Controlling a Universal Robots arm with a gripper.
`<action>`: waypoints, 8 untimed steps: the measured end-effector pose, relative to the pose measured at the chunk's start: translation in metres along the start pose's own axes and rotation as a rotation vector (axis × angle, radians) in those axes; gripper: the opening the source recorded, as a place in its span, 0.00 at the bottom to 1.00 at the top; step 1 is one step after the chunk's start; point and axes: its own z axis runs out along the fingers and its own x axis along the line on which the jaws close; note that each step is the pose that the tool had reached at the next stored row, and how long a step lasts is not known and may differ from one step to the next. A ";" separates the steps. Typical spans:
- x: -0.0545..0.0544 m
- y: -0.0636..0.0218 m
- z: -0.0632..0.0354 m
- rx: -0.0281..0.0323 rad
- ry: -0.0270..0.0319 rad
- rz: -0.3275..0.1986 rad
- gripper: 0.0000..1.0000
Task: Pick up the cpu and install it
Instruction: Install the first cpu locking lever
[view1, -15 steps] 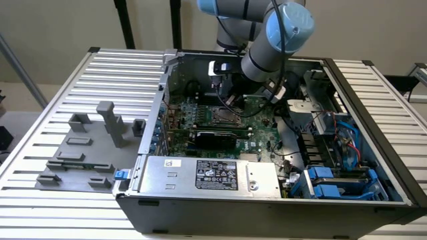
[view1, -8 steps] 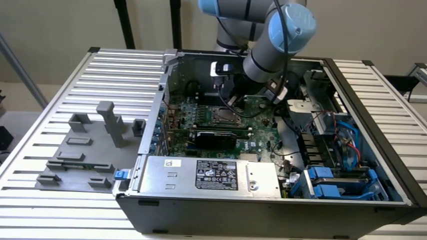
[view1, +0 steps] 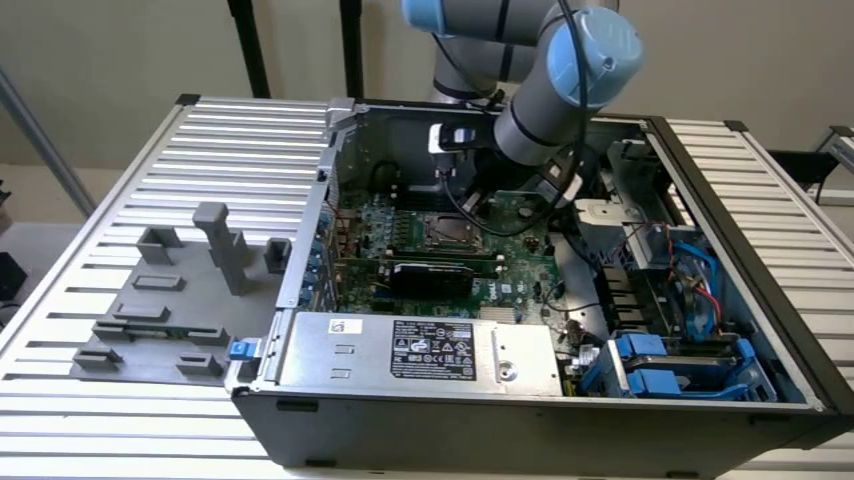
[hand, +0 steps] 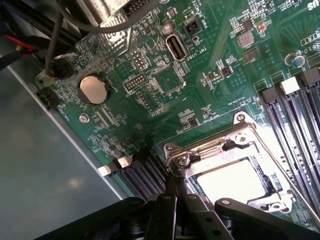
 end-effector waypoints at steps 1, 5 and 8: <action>0.000 -0.0010 -0.0023 0.0014 -0.0004 0.000 0.11; -0.001 -0.0035 -0.0127 0.0033 -0.0013 0.001 0.11; -0.005 -0.0023 -0.0159 0.0031 -0.0016 0.001 0.11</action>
